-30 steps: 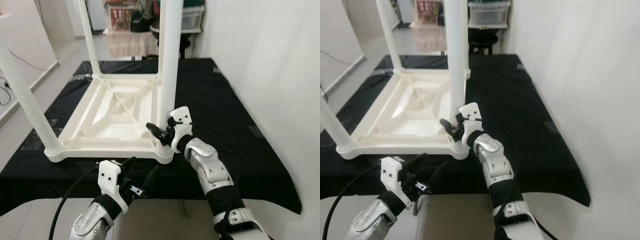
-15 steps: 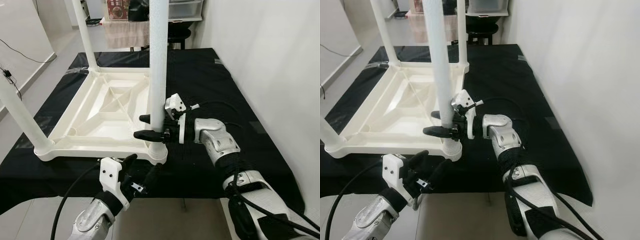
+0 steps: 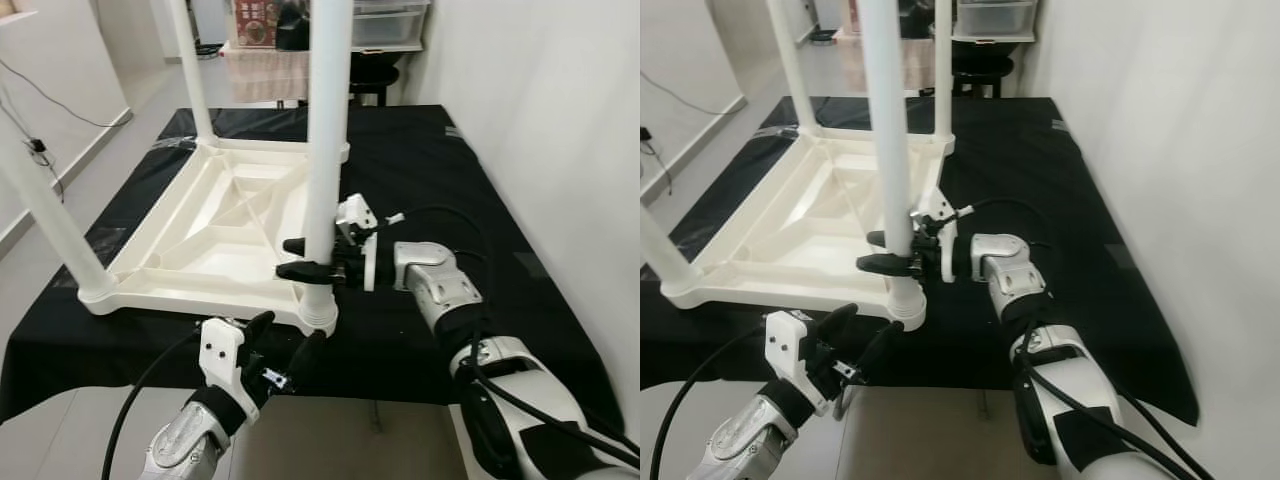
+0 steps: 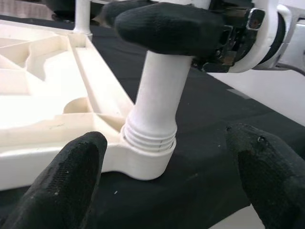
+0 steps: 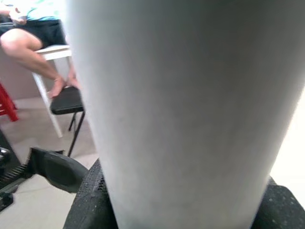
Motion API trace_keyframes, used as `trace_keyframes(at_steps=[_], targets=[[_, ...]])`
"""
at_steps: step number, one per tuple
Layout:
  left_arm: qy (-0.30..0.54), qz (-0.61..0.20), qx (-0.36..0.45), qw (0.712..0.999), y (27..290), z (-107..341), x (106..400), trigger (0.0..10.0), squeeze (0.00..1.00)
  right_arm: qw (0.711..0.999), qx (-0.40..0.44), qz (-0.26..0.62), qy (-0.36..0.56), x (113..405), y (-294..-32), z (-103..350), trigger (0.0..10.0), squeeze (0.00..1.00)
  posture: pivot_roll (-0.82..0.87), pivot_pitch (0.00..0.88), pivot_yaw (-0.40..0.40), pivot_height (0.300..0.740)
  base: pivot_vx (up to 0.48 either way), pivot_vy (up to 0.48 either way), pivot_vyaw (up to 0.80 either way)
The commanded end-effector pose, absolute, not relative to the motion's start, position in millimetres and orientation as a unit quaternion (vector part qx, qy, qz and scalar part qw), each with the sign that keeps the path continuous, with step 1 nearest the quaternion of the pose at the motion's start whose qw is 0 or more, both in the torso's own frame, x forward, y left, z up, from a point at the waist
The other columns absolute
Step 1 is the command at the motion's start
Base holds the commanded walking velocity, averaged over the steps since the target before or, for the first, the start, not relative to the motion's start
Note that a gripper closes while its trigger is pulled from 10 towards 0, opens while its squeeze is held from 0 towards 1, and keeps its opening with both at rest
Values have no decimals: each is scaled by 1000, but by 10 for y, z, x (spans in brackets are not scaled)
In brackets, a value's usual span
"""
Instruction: Building children table
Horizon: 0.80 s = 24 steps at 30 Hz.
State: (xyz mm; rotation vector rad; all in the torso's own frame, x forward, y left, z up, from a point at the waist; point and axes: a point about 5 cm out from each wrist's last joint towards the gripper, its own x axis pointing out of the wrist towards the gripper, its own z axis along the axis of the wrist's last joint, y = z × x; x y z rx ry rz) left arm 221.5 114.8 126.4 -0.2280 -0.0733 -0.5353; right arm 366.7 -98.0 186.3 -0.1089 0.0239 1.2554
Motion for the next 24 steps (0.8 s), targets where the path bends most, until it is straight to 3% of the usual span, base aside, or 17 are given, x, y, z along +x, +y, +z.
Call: trace_keyframes(at_steps=[1, 2, 3, 4, 5, 7, 17, 18, 19, 21, 22, 24], targets=[[-31, -261, -113, 958, 1153, 1250, 2193, 10000, 0, 848, -46, 526, 40, 3687, -1123, 1732, 0, 0, -10, 71, -12, 740, 0, 0, 0], [-31, -261, -113, 958, 1157, 1253, 2186, 10000, 0, 868, -43, 492, 51, 3692, -1154, 1693, 0, 0, -12, 74, -14, 740, 0, 0, 0], [-31, -261, -113, 958, 1157, 1253, 2186, 10000, 0, 868, -43, 492, 51, 3692, -1154, 1693, 0, 0, -12, 74, -14, 740, 0, 0, 0], [-32, -260, -113, 959, 1177, 1266, 2179, 10000, 0, 928, -29, 367, 58, 3559, -1046, 1487, 0, 0, -45, 93, 7, 740, 0, 0, 0], [-32, -260, -113, 959, 1177, 1266, 2179, 10000, 0, 928, -29, 367, 58, 3559, -1046, 1487, 0, 0, -45, 93, 7, 740, 0, 0, 0], [-30, -262, -114, 958, 1188, 1270, 2183, 10000, 0, 962, -40, 261, 61, 3208, -810, 1279, 0, 0, -56, 84, 10, 740, 0, 0, 0], [-30, -257, -115, 959, 1179, 1263, 2184, 10000, 0, 965, -45, 254, 47, 3280, -711, 1272, 0, 0, -30, 85, 3, 740, 0, 0, 0], [-31, -257, -115, 959, 1173, 1262, 2190, 10000, 0, 961, -46, 269, 50, 3298, -691, 1283, 10000, 0, -30, 75, -6, 740, 0, 0, 0], [-31, -257, -115, 959, 1169, 1261, 2197, 10000, 0, 950, -40, 307, 38, 3329, -659, 1336, 10000, 929, -29, 73, -7, 740, 0, 0, 0], [-31, -258, -115, 959, 1167, 1261, 2201, 10000, 0, 944, -37, 325, 33, 3324, -637, 1387, 10000, 929, -29, 73, -7, 740, 0, 0, 0], [-31, -258, -115, 959, 1163, 1255, 2214, 10000, 0, 912, 13, 409, 15, 3383, -608, 1568, 10000, 1000, -29, 60, -6, 740, 0, 0, 0], [-30, -258, -115, 959, 1161, 1251, 2220, 10000, 0, 897, 22, 442, 9, 3394, -616, 1650, 10000, 1000, -28, 58, -7, 740, 0, 0, 0]])
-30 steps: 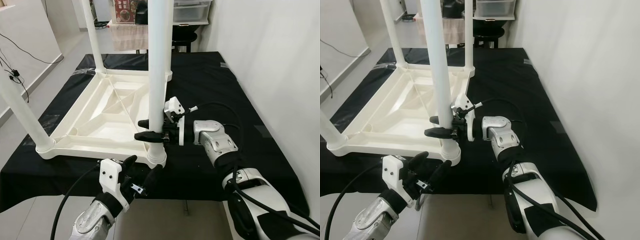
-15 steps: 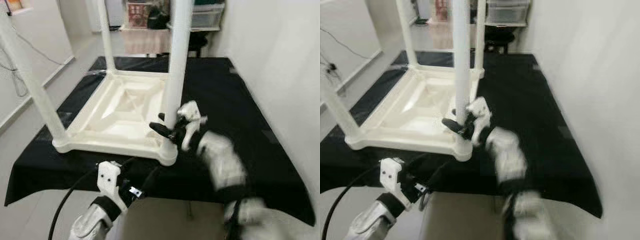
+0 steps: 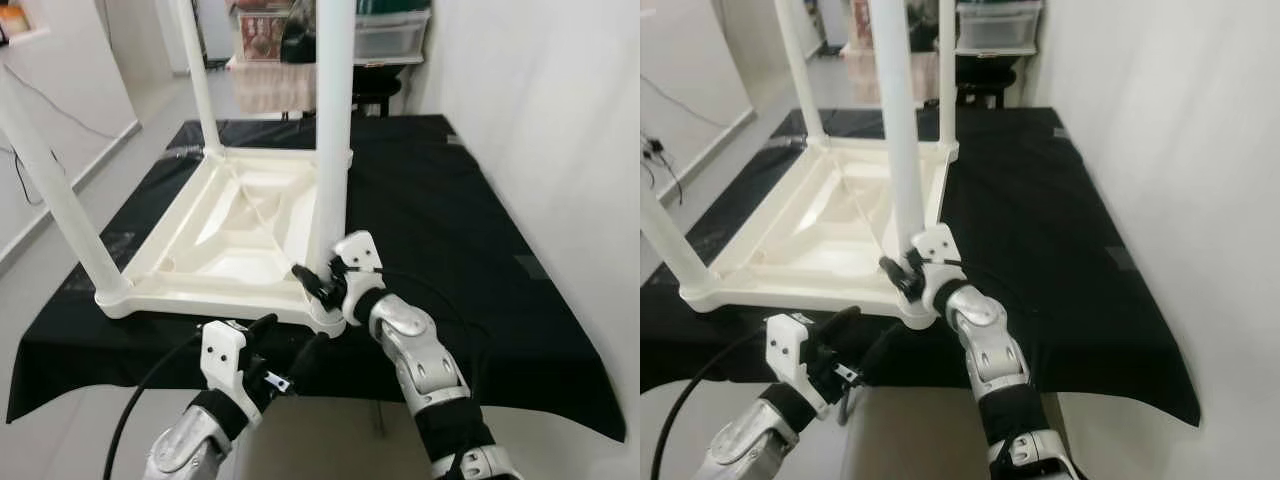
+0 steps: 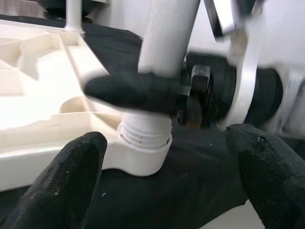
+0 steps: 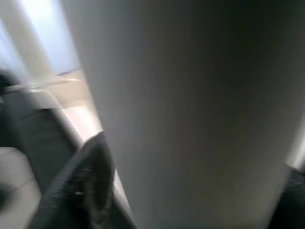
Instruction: Building children table
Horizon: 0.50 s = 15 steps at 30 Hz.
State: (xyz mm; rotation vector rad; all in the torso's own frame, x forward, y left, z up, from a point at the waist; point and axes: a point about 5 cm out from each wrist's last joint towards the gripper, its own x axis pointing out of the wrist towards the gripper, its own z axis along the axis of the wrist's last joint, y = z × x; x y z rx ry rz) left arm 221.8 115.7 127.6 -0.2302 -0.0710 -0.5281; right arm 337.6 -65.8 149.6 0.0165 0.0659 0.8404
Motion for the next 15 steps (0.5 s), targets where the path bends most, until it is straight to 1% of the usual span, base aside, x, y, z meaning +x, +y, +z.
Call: trace_keyframes(at_steps=[1, 2, 3, 4, 5, 6, 7, 8, 9, 10, 11, 12, 13, 14, 15], targets=[[-30, -258, -115, 959, 1159, 1248, 2226, 10000, 0, 880, 18, 475, 4, 3422, -642, 1709, 10000, 1000, -29, 51, -7, 740, 0, 0, 0], [-30, -258, -115, 959, 1159, 1248, 2226, 10000, 0, 880, 18, 475, 4, 3422, -642, 1709, 10000, 1000, -29, 51, -7, 740, 0, 0, 0], [-30, -258, -115, 959, 1158, 1246, 2230, 10000, 0, 871, 9, 492, 3, 3438, -662, 1735, 10000, 1000, -29, 51, -7, 740, 0, 0, 0], [-30, -258, -115, 959, 1158, 1246, 2230, 10000, 0, 871, 9, 492, 3, 3438, -662, 1735, 10000, 1000, -29, 51, -7, 740, 0, 0, 0], [-30, -258, -115, 959, 1157, 1243, 2235, 10000, 0, 858, 0, 514, 8, 3467, -684, 1743, 10000, 314, -27, 47, -7, 740, 0, 0, 0], [-30, -258, -115, 959, 1157, 1243, 2235, 10000, 0, 858, 0, 514, 8, 3467, -684, 1743, 10000, 314, -27, 47, -7, 740, 0, 0, 0], [-29, -259, -115, 959, 1156, 1239, 2239, 10000, 0, 843, -14, 538, 11, 3496, -705, 1749, 10000, 0, -22, 40, -8, 740, 0, 0, 0], [-29, -258, -114, 959, 1154, 1234, 2246, 10000, 0, 825, -21, 565, 14, 3526, -724, 1760, 10000, 0, -14, 34, -10, 740, 0, 0, 0], [-29, -258, -114, 959, 1154, 1234, 2246, 10000, 0, 825, -21, 565, 14, 3526, -724, 1760, 10000, 0, -14, 34, -10, 740, 0, 0, 0], [-29, -258, -114, 959, 1153, 1230, 2252, 10000, 0, 814, -20, 581, 23, 3566, -737, 1775, 10000, 0, -11, 34, -12, 740, 0, 0, 0], [-29, -258, -114, 959, 1153, 1230, 2252, 10000, 0, 814, -20, 581, 23, 3566, -737, 1775, 10000, 0, -11, 34, -12, 740, 0, 0, 0], [-29, -257, -114, 959, 1154, 1227, 2257, 10000, 0, 800, -16, 598, 32, 3591, -739, 1789, 10000, 0, -8, 30, -12, 740, 0, 0, 0], [-29, -257, -114, 959, 1154, 1227, 2257, 10000, 0, 800, -16, 598, 32, 3591, -739, 1789, 10000, 0, -8, 30, -12, 740, 0, 0, 0], [-29, -257, -114, 959, 1155, 1226, 2260, 10000, 0, 793, -11, 608, 39, 3605, -739, 1799, 10000, 0, -8, 30, -12, 740, 0, 0, 0], [-29, -257, -113, 959, 1156, 1224, 2263, 10000, 0, 790, -9, 612, 44, 3621, -738, 1802, 5804, 0, -6, 29, -13, 740, 0, 0, 0]])
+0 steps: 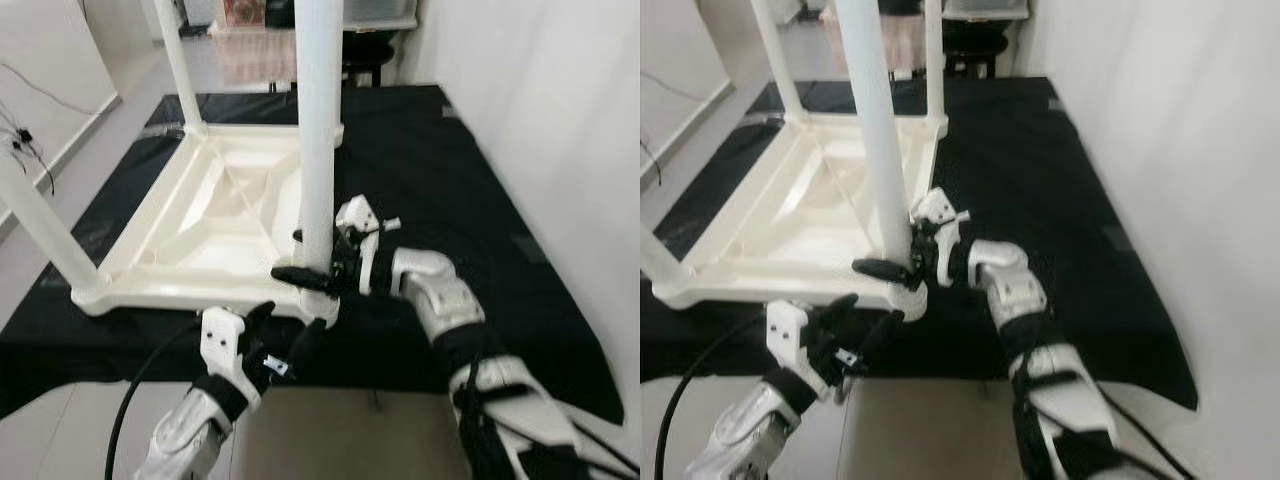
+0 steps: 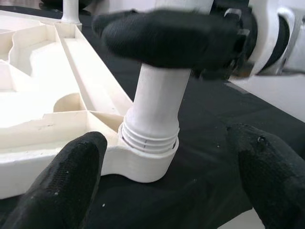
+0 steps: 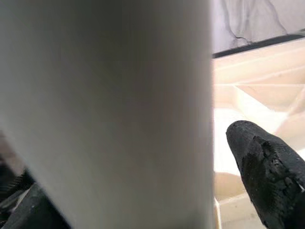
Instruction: Building children table
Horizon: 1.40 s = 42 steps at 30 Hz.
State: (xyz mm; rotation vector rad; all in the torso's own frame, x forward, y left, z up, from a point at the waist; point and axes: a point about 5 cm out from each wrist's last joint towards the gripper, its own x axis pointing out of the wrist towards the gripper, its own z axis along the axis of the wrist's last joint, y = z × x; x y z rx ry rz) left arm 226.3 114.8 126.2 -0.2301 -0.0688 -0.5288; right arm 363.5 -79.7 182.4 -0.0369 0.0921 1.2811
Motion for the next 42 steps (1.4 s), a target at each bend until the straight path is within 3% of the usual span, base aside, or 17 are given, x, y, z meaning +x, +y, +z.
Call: trace_keyframes(at_steps=[1, 9, 16, 17, 18, 20, 21, 22, 24, 31, 32, 33, 34, 36, 37, 42], targets=[[-29, -256, -114, 959, 1155, 1224, 2267, 10000, 0, 788, 0, 613, 49, 3637, -744, 1807, 0, 0, -3, 31, -16, 740, 0, 0, 0], [-30, -255, -114, 960, 1146, 1226, 2267, 10000, 0, 786, 17, 616, 53, 3659, -795, 1792, 0, 0, -3, 37, -16, 740, 0, 0, 0], [-31, -257, -116, 959, 1130, 1239, 2244, 10000, 0, 803, -6, 595, 32, 3646, -965, 1743, 0, 0, -9, 57, -18, 740, 0, 0, 0], [-31, -257, -116, 959, 1132, 1241, 2237, 10000, 0, 812, -8, 583, 31, 3632, -992, 1719, 0, 0, -11, 63, -22, 740, 0, 0, 0], [-31, -256, -115, 959, 1139, 1244, 2226, 10000, 0, 879, -31, 475, 27, 3654, -970, 1616, 0, 0, -13, 72, -27, 740, 0, 0, 0], [-31, -256, -115, 959, 1139, 1244, 2226, 10000, 0, 879, -31, 475, 27, 3654, -970, 1616, 0, 0, -13, 72, -27, 740, 0, 0, 0], [-32, -255, -115, 960, 1156, 1249, 2218, 10000, 0, 959, -25, 278, 45, 3638, -1054, 1454, 0, 0, -22, 82, -26, 740, 0, 0, 0], [-32, -255, -115, 960, 1156, 1249, 2218, 10000, 0, 959, -25, 278, 45, 3638, -1054, 1454, 0, 0, -22, 82, -26, 740, 0, 0, 0], [-32, -254, -114, 960, 1185, 1258, 2224, 10000, 0, 985, -39, 159, 57, 3241, -975, 1165, 0, 0, -21, 91, -3, 740, 0, 0, 0], [-28, -254, -111, 960, 1205, 1243, 2234, 10000, 0, 966, -76, 244, 35, 3241, -750, 1177, 0, 0, -19, 71, 2, 740, 0, 0, 0], [-28, -253, -111, 961, 1207, 1243, 2237, 10000, 0, 965, -74, 250, 35, 3245, -738, 1172, 4431, 0, -16, 75, -1, 740, 0, 0, 0], [-28, -253, -111, 961, 1207, 1243, 2237, 10000, 0, 965, -74, 250, 35, 3245, -738, 1172, 4431, 0, -16, 75, -1, 740, 0, 0, 0], [-29, -252, -111, 961, 1203, 1244, 2248, 10000, 0, 961, -70, 266, 24, 3303, -733, 1229, 10000, 333, -17, 67, -4, 740, 0, 0, 0], [-29, -252, -111, 961, 1203, 1244, 2248, 10000, 0, 961, -70, 266, 24, 3303, -733, 1229, 10000, 333, -17, 67, -4, 740, 0, 0, 0], [-30, -252, -111, 961, 1199, 1245, 2254, 10000, 0, 955, -52, 291, 9, 3348, -712, 1330, 10000, 1000, -17, 67, -5, 740, 0, 0, 0], [-30, -251, -111, 961, 1200, 1240, 2263, 10000, 0, 924, 5, 382, -13, 3509, -681, 1599, 10000, 1000, -13, 59, -2, 740, 0, 0, 0]])
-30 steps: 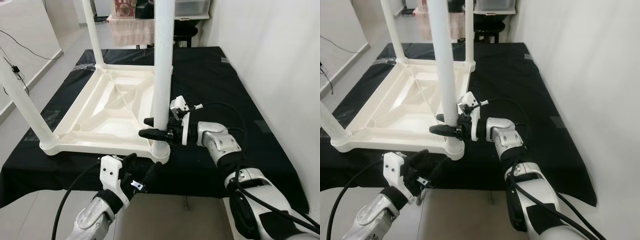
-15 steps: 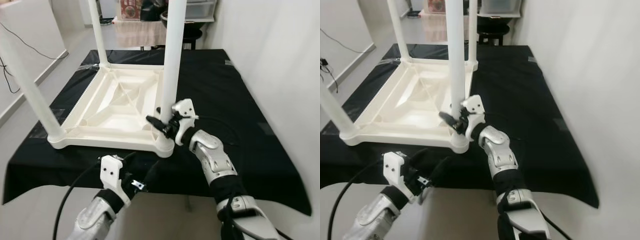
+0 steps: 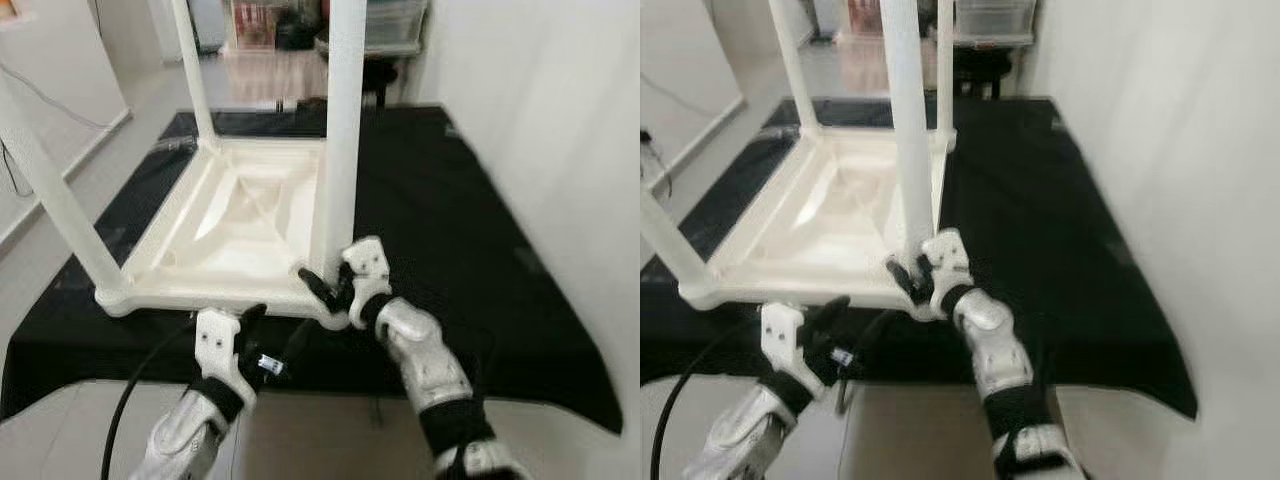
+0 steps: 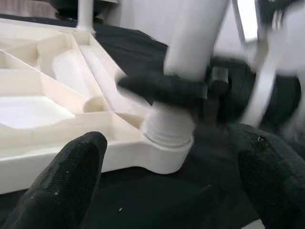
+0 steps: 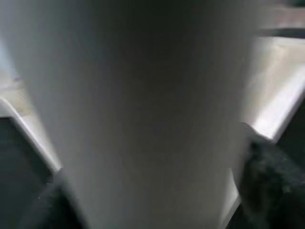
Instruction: Building children table
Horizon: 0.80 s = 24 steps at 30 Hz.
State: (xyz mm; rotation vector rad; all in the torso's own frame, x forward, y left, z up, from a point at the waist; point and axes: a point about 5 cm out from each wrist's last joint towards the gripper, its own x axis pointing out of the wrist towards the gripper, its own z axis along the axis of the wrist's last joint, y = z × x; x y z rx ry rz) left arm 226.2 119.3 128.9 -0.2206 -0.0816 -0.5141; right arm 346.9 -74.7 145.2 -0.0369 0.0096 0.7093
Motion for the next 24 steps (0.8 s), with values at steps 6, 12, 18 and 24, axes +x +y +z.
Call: trace_keyframes(at_steps=[6, 12, 18, 24], targets=[[-30, -252, -111, 961, 1197, 1238, 2274, 10000, 0, 877, -23, 480, -1, 3526, -673, 1709, 10000, 0, -11, 50, -3, 740, 0, 0, 0], [-30, -252, -111, 961, 1189, 1234, 2280, 10000, 0, 798, -44, 601, 21, 3580, -689, 1782, 10000, 0, 9, 42, -7, 740, 0, 0, 0], [-29, -249, -109, 962, 1181, 1225, 2273, 10000, 0, 760, -11, 648, 48, 3629, -647, 1823, 0, 0, 19, 39, -10, 740, 0, 0, 0], [-29, -250, -110, 962, 1172, 1225, 2261, 10000, 0, 764, -17, 643, 49, 3651, -682, 1806, 0, 0, 22, 41, -8, 740, 0, 0, 0]])
